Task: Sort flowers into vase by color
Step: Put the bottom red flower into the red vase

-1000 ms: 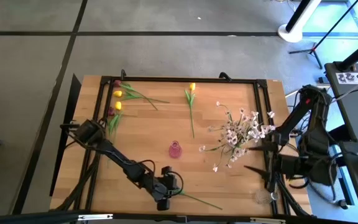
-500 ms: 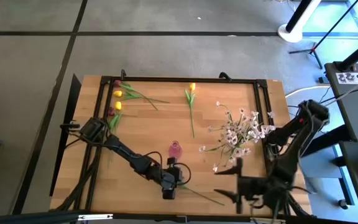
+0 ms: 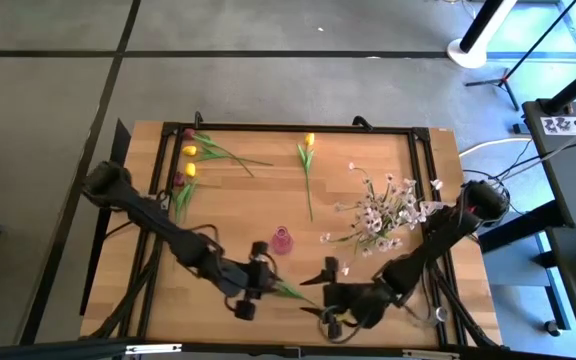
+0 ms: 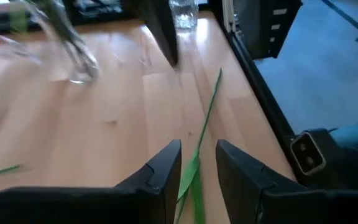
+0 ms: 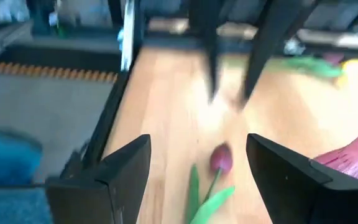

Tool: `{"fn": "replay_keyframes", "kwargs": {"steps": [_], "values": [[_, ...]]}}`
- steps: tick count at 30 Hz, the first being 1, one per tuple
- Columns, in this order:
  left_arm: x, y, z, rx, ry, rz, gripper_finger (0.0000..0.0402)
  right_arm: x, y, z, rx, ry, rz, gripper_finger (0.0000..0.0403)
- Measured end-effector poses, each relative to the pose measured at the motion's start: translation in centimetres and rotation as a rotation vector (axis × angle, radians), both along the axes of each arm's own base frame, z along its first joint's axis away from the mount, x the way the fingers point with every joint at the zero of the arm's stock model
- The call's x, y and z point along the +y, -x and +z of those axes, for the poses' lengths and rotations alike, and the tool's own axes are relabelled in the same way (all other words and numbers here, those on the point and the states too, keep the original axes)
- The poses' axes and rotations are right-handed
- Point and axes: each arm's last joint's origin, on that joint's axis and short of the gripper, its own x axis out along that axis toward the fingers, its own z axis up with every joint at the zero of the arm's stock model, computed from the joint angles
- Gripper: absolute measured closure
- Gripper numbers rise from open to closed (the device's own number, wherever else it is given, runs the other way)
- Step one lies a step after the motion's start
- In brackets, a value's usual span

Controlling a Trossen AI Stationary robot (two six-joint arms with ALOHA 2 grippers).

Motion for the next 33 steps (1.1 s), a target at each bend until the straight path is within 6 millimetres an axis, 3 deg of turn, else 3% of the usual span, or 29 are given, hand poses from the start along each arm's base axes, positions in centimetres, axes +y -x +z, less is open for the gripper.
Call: {"fn": "replay_keyframes", "kwargs": {"steps": [8,13,17,22,27,33], "values": [[1.9,2.9,4.4,-0.032,0.061,0.046,0.0305,0.2,-0.8,-2.0,0.332,-0.044,-0.086,0.0139],[2.9,5.4,7.5,-0.080,0.289,0.134,0.0305,1.4,-0.9,-5.2,0.447,-0.176,-0.135,0.0139],[3.1,7.3,9.6,-0.135,0.474,0.196,0.0305,2.4,-0.9,-8.2,0.485,-0.179,-0.170,0.0139],[2.8,8.4,10.4,-0.187,0.509,0.258,0.0305,2.2,-3.5,-9.2,0.407,-0.148,-0.194,0.0139],[2.8,8.3,10.3,-0.210,0.487,0.291,0.0305,0.4,-6.1,-10.5,0.382,-0.107,-0.146,0.0142],[2.9,8.2,10.3,-0.220,0.480,0.309,0.0305,-2.0,-8.0,-10.6,0.410,-0.113,-0.114,0.0196]]}}
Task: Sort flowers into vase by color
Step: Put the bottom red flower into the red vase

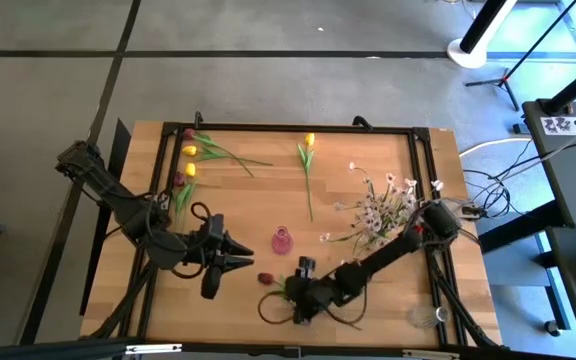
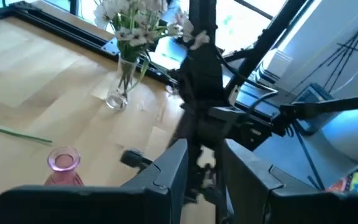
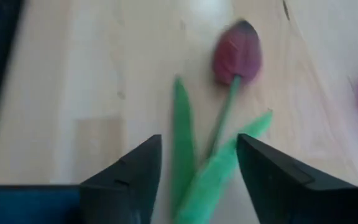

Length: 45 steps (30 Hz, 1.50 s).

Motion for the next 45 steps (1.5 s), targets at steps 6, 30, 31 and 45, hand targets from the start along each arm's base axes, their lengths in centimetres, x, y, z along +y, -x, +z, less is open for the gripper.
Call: {"fn": "replay_keyframes", "kwargs": {"steps": [6,30,31,45], "values": [[-0.5,0.4,-0.1,0.022,0.006,-0.064,0.0305,-1.4,-0.5,-1.8,0.100,0.023,0.001,0.0255],[2.5,7.7,5.9,-0.239,-0.091,-0.221,0.0305,-4.9,-4.6,24.7,-0.737,0.054,0.009,0.0398],[2.6,7.8,6.2,-0.264,-0.085,-0.223,0.0305,-5.7,-4.5,26.1,-0.808,0.082,0.004,0.0398],[2.8,10.4,6.6,-0.259,-0.050,-0.292,0.0305,-13.4,-7.0,25.4,-0.874,0.295,-0.142,0.0401]]}}
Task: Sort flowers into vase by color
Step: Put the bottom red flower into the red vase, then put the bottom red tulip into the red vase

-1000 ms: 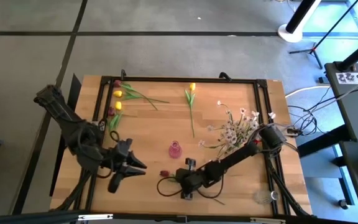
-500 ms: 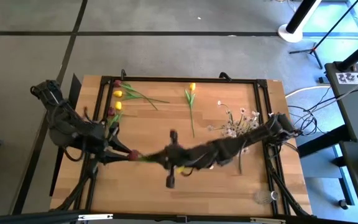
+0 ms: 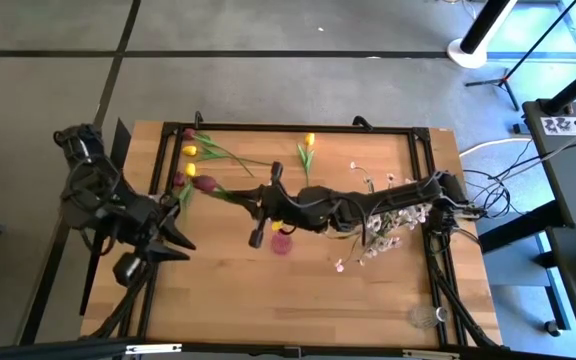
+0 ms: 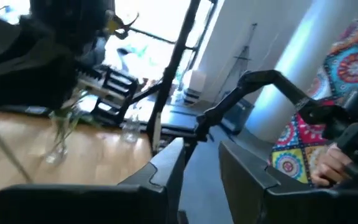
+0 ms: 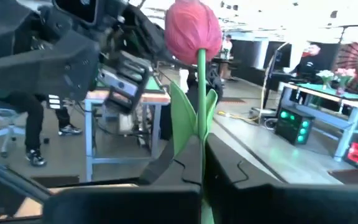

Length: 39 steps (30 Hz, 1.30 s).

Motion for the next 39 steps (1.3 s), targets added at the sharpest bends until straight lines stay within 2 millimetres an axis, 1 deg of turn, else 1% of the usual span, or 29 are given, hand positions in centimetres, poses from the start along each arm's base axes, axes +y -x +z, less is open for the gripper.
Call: {"fn": "replay_keyframes", "kwargs": {"steps": [3,5,8,12,15,19,22,24,30,34,37,39], "values": [[0.6,1.1,-0.3,0.044,0.011,0.021,0.0305,-0.1,0.2,-0.6,-0.031,-0.010,-0.007,0.0401],[0.9,1.6,-0.5,0.070,0.013,0.038,0.0305,-0.1,0.2,-1.4,-0.044,-0.016,-0.021,0.0401],[1.1,1.7,-0.9,0.101,0.006,0.065,0.0305,0.0,0.1,-3.0,-0.056,-0.019,-0.020,0.0401],[1.2,1.8,-1.2,0.118,-0.011,0.099,0.0305,-0.1,0.5,-3.8,-0.107,-0.034,-0.042,0.0401],[1.3,1.8,-1.4,0.130,-0.022,0.117,0.0305,-0.1,0.6,-4.7,-0.095,-0.031,-0.044,0.0402],[1.5,1.8,-1.7,0.144,-0.028,0.148,0.0305,0.5,0.8,-5.9,-0.056,-0.024,-0.059,0.0402],[1.8,2.0,-2.0,0.172,-0.027,0.166,0.0305,1.3,1.0,-6.4,-0.023,0.013,-0.079,0.0402],[2.0,2.2,-2.4,0.197,-0.036,0.190,0.0305,1.9,1.2,-6.6,0.003,0.047,-0.124,0.0398],[2.6,2.2,-3.1,0.245,-0.039,0.264,0.0305,3.7,3.1,-6.6,0.177,0.116,-0.343,0.0353],[3.2,2.1,-3.6,0.296,-0.027,0.302,0.0305,4.9,4.4,-6.0,0.221,0.128,-0.297,0.0309],[3.7,1.9,-4.4,0.380,0.006,0.340,0.0305,5.7,5.4,-5.2,0.215,0.074,-0.265,0.0268],[4.3,1.9,-5.0,0.447,0.046,0.411,0.0305,6.2,6.1,-4.7,0.213,0.041,-0.247,0.0240]]}}
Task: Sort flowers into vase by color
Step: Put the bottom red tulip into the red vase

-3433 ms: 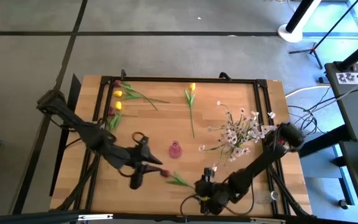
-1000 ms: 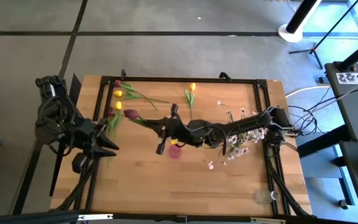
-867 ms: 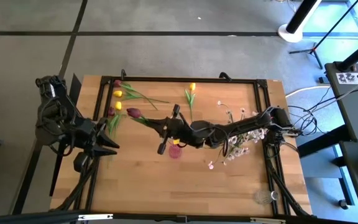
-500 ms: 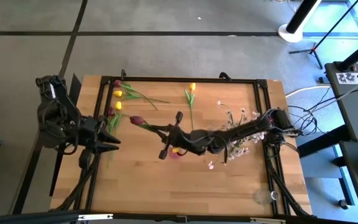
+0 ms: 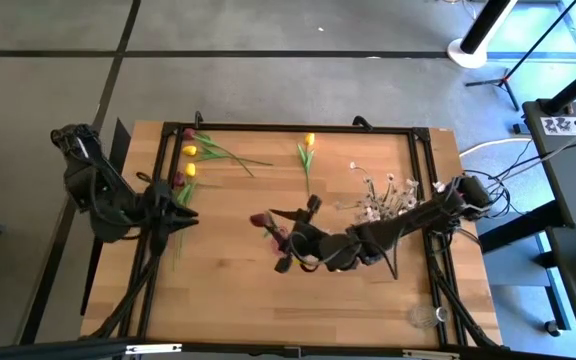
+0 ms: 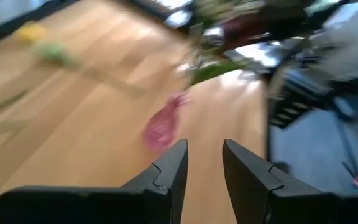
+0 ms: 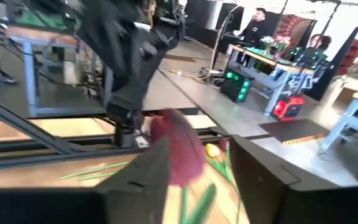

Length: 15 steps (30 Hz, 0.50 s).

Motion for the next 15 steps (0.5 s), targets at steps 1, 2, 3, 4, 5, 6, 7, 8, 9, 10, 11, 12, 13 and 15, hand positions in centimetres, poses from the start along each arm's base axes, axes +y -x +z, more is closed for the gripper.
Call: {"fn": "replay_keyframes", "kwargs": {"steps": [1,2,3,4,5,6,7,8,9,10,11,12,13,15], "values": [[0.4,0.1,-0.4,0.037,0.026,0.050,0.0305,0.2,0.4,0.5,-0.005,-0.016,0.007,0.0226],[0.8,0.2,-0.8,0.082,0.052,0.101,0.0305,0.4,0.8,1.2,-0.006,-0.029,0.015,0.0213],[1.2,0.3,-1.3,0.138,0.070,0.145,0.0305,0.6,1.2,2.0,-0.014,-0.044,0.021,0.0200],[1.5,0.3,-1.7,0.197,0.079,0.193,0.0305,0.8,1.7,3.0,-0.024,-0.059,0.026,0.0188],[1.8,0.2,-2.2,0.257,0.083,0.242,0.0305,0.9,2.2,4.0,-0.032,-0.072,0.027,0.0177],[2.0,0.1,-2.6,0.319,0.083,0.285,0.0305,1.0,2.7,4.9,-0.035,-0.081,0.027,0.0168],[2.1,-0.2,-2.9,0.376,0.082,0.323,0.0305,1.1,3.2,5.8,-0.036,-0.089,0.027,0.0159],[2.3,-0.5,-3.3,0.432,0.080,0.356,0.0305,1.2,3.6,6.7,-0.038,-0.098,0.024,0.0152],[2.5,-1.0,-3.6,0.482,0.088,0.404,0.0305,1.2,4.1,7.5,-0.037,-0.103,0.022,0.0146],[2.9,-1.4,-3.9,0.524,0.095,0.458,0.0305,1.2,4.6,8.4,-0.040,-0.111,0.018,0.0141],[3.4,-1.9,-4.1,0.567,0.101,0.504,0.0305,1.0,5.2,9.4,-0.048,-0.121,0.016,0.0138],[3.9,-2.4,-4.4,0.614,0.108,0.528,0.0305,0.9,5.7,10.4,-0.052,-0.131,0.016,0.0136],[4.4,-3.0,-4.6,0.660,0.117,0.545,0.0305,0.8,6.3,11.3,-0.052,-0.137,0.017,0.0135],[5.7,-4.1,-5.0,0.731,0.148,0.600,0.0305,0.4,7.2,12.8,-0.041,-0.142,0.017,0.0135]]}}
